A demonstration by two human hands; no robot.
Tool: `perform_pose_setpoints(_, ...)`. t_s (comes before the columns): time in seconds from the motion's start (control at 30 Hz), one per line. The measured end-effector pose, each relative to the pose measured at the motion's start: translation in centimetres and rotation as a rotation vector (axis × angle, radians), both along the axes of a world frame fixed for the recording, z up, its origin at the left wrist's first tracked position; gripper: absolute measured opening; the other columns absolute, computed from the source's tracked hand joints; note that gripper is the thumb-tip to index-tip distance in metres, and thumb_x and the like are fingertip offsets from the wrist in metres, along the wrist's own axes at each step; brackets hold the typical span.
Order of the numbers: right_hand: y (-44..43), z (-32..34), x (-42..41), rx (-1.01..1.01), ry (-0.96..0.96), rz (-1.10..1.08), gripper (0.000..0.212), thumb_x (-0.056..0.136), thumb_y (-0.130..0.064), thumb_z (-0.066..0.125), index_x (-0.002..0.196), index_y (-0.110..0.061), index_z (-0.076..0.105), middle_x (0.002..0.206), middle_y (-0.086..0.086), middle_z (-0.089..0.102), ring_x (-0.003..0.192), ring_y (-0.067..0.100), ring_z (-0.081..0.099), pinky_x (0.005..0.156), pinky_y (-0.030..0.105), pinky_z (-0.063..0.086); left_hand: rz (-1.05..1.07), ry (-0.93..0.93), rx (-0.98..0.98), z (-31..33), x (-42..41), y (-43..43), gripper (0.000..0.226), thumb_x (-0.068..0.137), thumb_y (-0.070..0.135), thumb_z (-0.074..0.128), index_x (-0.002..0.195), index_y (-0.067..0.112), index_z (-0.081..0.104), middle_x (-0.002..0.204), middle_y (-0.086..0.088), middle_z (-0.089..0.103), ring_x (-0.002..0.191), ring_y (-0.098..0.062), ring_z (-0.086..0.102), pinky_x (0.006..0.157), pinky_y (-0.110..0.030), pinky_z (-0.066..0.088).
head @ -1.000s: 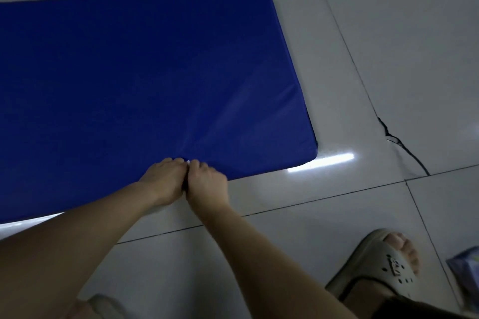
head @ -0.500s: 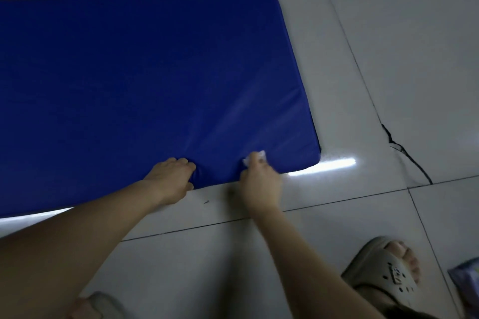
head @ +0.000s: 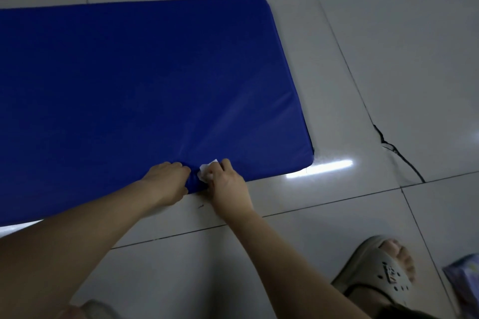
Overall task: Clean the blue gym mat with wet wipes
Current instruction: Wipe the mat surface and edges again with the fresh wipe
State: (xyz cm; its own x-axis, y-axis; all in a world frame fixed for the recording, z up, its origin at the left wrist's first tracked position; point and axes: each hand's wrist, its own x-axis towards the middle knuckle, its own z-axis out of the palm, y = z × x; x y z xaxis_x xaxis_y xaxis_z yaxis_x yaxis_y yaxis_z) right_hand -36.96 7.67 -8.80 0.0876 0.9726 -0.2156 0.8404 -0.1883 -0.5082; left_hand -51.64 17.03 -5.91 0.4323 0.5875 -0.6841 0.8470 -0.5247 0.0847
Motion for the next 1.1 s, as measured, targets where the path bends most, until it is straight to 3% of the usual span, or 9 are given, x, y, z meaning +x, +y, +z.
perform_pose_setpoints(0.13,0.3,0.2,0.4,0.022,-0.034,0.003,0.017,0.092,-0.011,0.060,0.109,-0.009,0.057,0.105,0.009,0.056,0.077,0.026,0.059,0.066,0.038,0.051,-0.173,0.214,0.079,2.5,3.8,0.5,0.026,0.092,0.051,0.055,0.091,0.026,0.047,0.079,0.005,0.050,0.076,-0.018,0.052,0.065,-0.032,0.041)
perform_pose_setpoints(0.2,0.5,0.2,2.6,0.039,-0.083,-0.037,0.015,0.097,-0.018,0.057,0.111,-0.013,0.058,0.105,0.008,0.057,0.080,0.028,0.062,0.063,0.036,0.045,-0.190,0.167,0.182,3.1,5.7,0.3,0.034,0.087,0.057,0.062,0.091,0.025,0.049,0.080,0.005,0.048,0.076,-0.019,0.050,0.066,-0.032,0.037)
perform_pose_setpoints(0.27,0.0,0.2,6.3,0.037,-0.128,-0.143,0.015,0.102,-0.024,0.053,0.112,-0.015,0.057,0.107,0.007,0.057,0.082,0.027,0.064,0.063,0.034,0.043,-0.141,0.068,0.202,2.6,6.8,0.1,0.046,0.082,0.059,0.069,0.103,0.021,0.051,0.093,0.001,0.049,0.086,-0.021,0.050,0.070,-0.034,0.039)
perform_pose_setpoints(0.37,-1.9,0.0,14.1,0.009,-0.143,-0.416,0.015,0.101,-0.024,0.054,0.104,-0.009,0.056,0.109,0.011,0.059,0.087,0.031,0.064,0.069,0.036,0.047,-0.024,0.002,0.048,1.0,6.4,-0.1,0.067,0.084,0.053,0.072,0.133,0.017,0.043,0.119,-0.004,0.046,0.106,-0.024,0.050,0.083,-0.036,0.046)
perform_pose_setpoints(0.47,-3.4,-0.5,19.5,-0.020,-0.182,-0.667,0.017,0.100,-0.025,0.054,0.099,-0.008,0.054,0.102,0.011,0.059,0.085,0.031,0.061,0.069,0.033,0.039,0.012,-0.014,-0.011,0.1,6.0,0.4,0.077,0.083,0.054,0.073,0.142,0.019,0.037,0.129,-0.006,0.044,0.113,-0.025,0.048,0.089,-0.036,0.046)
perform_pose_setpoints(0.57,-3.9,-1.4,17.9,-0.029,-0.087,-0.804,0.012,0.101,-0.022,0.051,0.092,-0.014,0.049,0.092,0.002,0.056,0.074,0.019,0.052,0.067,0.031,0.037,0.009,-0.016,0.000,-0.3,6.1,0.7,0.077,0.080,0.055,0.075,0.139,0.020,0.040,0.128,-0.005,0.044,0.111,-0.024,0.048,0.085,-0.033,0.043)
perform_pose_setpoints(0.77,-4.5,-1.7,12.1,0.200,0.206,-1.100,0.015,0.103,-0.026,0.048,0.089,-0.023,0.051,0.080,-0.012,0.053,0.072,0.003,0.052,0.058,0.017,0.035,0.022,-0.023,0.007,-0.6,5.9,0.4,0.076,0.081,0.055,0.074,0.138,0.019,0.039,0.126,-0.004,0.044,0.108,-0.023,0.048,0.087,-0.035,0.046)
perform_pose_setpoints(0.87,-3.1,-0.7,15.3,0.270,0.175,-1.132,0.011,0.101,-0.023,0.050,0.091,-0.019,0.055,0.084,-0.005,0.057,0.072,0.005,0.052,0.061,0.020,0.038,0.031,-0.038,0.008,-0.7,5.9,0.3,0.077,0.082,0.055,0.075,0.140,0.020,0.038,0.127,-0.003,0.044,0.112,-0.023,0.048,0.088,-0.036,0.046)
perform_pose_setpoints(1.1,-2.3,-0.8,14.5,0.077,0.117,-0.969,0.011,0.102,-0.021,0.052,0.100,-0.010,0.054,0.097,0.004,0.058,0.087,0.023,0.060,0.073,0.035,0.046,0.037,-0.032,0.012,-0.7,6.2,0.4,0.079,0.080,0.054,0.077,0.140,0.020,0.039,0.131,-0.004,0.044,0.116,-0.025,0.048,0.089,-0.035,0.043)
